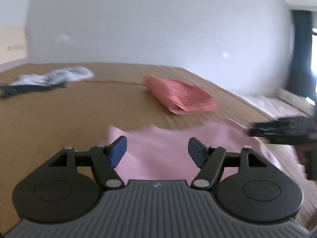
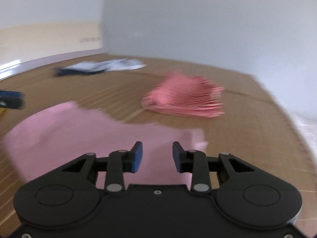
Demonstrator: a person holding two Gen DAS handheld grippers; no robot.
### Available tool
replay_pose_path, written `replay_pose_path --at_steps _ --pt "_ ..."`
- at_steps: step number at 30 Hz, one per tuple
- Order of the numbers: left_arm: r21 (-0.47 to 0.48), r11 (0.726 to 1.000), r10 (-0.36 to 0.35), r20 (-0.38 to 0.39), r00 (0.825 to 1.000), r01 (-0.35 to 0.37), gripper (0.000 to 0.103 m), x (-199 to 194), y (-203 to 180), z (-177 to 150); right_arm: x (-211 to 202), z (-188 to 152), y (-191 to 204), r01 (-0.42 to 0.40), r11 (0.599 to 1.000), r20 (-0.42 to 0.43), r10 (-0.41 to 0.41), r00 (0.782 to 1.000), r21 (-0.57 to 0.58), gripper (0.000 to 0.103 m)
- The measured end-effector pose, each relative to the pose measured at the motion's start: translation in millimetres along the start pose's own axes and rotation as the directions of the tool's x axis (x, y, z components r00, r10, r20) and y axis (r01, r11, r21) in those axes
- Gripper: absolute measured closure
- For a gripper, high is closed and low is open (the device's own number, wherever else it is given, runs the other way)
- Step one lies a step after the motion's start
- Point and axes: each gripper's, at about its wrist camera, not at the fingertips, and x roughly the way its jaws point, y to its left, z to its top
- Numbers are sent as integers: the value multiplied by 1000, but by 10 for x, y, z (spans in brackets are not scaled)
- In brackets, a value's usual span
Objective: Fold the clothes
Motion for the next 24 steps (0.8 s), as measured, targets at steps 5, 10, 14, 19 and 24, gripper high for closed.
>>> replay_pose_path --at_steps 5,10,14,19,24 --pt "162 971 200 -141 970 -176 30 134 -39 -295 210 -175 -4 164 986 -114 -167 979 -32 70" --pt "20 959 280 -226 933 -283 28 -33 434 -523 32 -292 -212 204 979 -116 -199 973 31 67" --pt "-67 923 359 -197 912 -378 30 -240 606 -499 -203 -205 57 242 967 -80 -248 965 -73 65" --pt "-353 914 174 -110 979 -202 29 -498 907 -577 -362 -47 814 54 970 14 -52 999 -235 52" --pt "-565 824 46 -11 999 -45 23 -612 1158 -640 -161 -66 1860 -178 869 -18 192 981 -462 45"
